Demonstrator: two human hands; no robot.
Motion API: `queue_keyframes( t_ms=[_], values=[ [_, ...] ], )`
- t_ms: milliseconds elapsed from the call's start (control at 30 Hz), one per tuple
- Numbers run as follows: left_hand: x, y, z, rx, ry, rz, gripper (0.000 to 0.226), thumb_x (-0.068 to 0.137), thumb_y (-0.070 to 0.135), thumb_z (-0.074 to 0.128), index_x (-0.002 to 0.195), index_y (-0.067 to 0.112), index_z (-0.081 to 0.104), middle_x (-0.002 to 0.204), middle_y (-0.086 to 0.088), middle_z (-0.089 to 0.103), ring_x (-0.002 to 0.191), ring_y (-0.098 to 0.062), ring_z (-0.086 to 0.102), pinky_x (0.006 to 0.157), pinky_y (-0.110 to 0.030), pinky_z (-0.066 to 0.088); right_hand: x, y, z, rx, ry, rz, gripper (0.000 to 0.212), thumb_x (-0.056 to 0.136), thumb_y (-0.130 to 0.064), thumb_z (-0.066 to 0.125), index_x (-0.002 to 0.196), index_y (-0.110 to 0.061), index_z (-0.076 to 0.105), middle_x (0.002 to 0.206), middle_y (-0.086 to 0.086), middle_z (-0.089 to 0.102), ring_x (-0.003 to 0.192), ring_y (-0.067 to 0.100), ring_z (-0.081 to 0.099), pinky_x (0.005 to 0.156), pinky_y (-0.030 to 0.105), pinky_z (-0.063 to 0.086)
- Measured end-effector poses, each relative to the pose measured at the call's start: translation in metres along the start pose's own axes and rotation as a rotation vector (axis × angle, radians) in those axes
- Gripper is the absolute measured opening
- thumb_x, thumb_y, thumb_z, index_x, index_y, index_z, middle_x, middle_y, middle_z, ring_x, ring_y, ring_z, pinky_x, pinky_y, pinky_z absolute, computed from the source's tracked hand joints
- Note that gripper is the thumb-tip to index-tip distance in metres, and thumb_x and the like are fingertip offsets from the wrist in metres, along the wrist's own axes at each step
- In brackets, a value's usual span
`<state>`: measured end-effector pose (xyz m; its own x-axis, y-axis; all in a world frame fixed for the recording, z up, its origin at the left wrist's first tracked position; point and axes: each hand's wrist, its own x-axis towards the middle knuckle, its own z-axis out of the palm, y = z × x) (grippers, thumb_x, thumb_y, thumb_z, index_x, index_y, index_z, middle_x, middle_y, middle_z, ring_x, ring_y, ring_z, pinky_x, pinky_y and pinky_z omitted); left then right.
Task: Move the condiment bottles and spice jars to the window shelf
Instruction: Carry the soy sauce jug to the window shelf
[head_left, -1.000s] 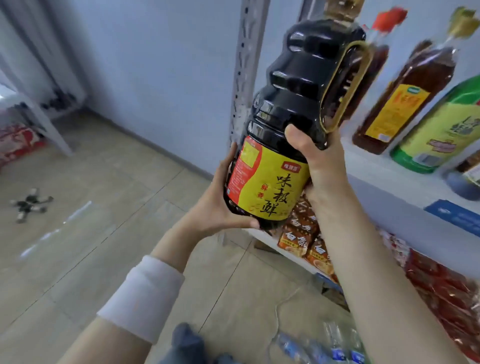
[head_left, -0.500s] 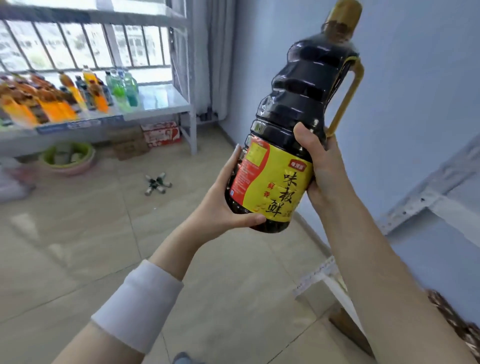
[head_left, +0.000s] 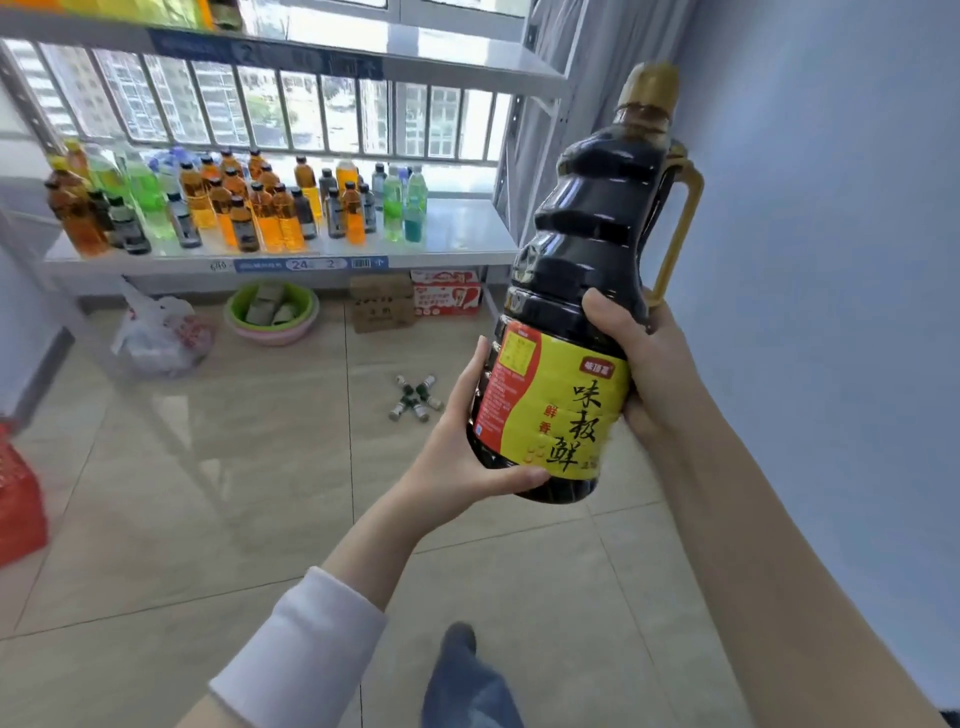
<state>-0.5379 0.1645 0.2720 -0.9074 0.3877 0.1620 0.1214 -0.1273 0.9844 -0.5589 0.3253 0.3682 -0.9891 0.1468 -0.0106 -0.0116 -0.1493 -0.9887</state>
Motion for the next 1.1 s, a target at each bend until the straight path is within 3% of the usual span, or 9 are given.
queue_keyframes(
  t_ms=[100,200,367,600,800,967,1100],
  values=[
    [0.056,-0.005,-0.018,0.018,0.016,0.001,0.125,0.052,0.039,0.085,0.146,0.036,0.003,0.124,0.038,0.046,0.121,0.002,0.049,0.095,-0.022,0.047,0.061,-0.001,0.003,0.003,-0.010,-0.021,0.074,0.059,-0.027,0.076,0.126,-0.011,0.048,0.104,0.003,0.069,0.083,0.016,0.071,0.066,0.027,0.056],
    [0.109,-0.005,-0.036,0.014,0.035,0.006,0.125,0.052,0.045,0.083,0.146,0.037,0.000,0.124,0.038,0.047,0.120,0.002,0.049,0.094,-0.020,0.046,0.120,-0.008,0.011,0.010,-0.040,-0.036,0.086,0.050,-0.033,0.082,0.126,-0.011,0.048,0.105,0.005,0.069,0.085,0.018,0.071,0.066,0.028,0.056],
    [0.177,-0.005,-0.078,0.012,0.107,-0.021,0.128,0.050,0.048,0.083,0.147,0.036,0.000,0.139,0.018,0.040,0.121,0.000,0.049,0.094,-0.021,0.046,0.207,-0.013,0.039,-0.013,-0.119,-0.032,0.091,0.047,-0.038,0.081,0.127,-0.010,0.049,0.112,0.009,0.068,0.091,0.021,0.070,0.068,0.030,0.055],
    [0.260,-0.017,-0.164,0.011,0.184,-0.027,0.124,0.053,0.044,0.083,0.147,0.033,0.004,0.142,0.006,0.040,0.123,-0.007,0.049,0.098,-0.029,0.047,0.324,0.004,0.102,-0.026,-0.185,0.020,0.092,0.047,-0.037,0.083,0.128,-0.012,0.047,0.109,0.008,0.069,0.087,0.020,0.071,0.067,0.029,0.056],
    [0.333,-0.015,-0.253,0.003,0.197,-0.030,0.123,0.052,0.045,0.084,0.147,0.033,0.006,0.135,0.011,0.048,0.121,-0.006,0.052,0.094,-0.026,0.048,0.418,0.003,0.172,-0.050,-0.189,0.007,0.093,0.042,-0.042,0.082,0.125,-0.015,0.049,0.104,0.005,0.070,0.084,0.018,0.071,0.066,0.029,0.056],
    [0.388,-0.013,-0.312,-0.020,0.226,-0.037,0.121,0.051,0.044,0.085,0.146,0.037,0.008,0.128,0.021,0.052,0.119,-0.006,0.053,0.090,-0.025,0.049,0.488,0.001,0.217,-0.070,-0.213,0.035,0.093,0.041,-0.044,0.085,0.124,-0.024,0.047,0.108,0.003,0.069,0.090,0.021,0.070,0.081,0.043,0.055],
    [0.431,-0.020,-0.350,-0.019,0.258,-0.035,0.118,0.052,0.038,0.086,0.143,0.040,0.012,0.128,0.021,0.052,0.118,-0.003,0.054,0.087,-0.021,0.049,0.541,0.003,0.246,-0.080,-0.229,0.047,0.090,0.043,-0.041,0.083,0.123,-0.024,0.046,0.106,0.000,0.069,0.086,0.016,0.071,0.074,0.036,0.055]
  ],
)
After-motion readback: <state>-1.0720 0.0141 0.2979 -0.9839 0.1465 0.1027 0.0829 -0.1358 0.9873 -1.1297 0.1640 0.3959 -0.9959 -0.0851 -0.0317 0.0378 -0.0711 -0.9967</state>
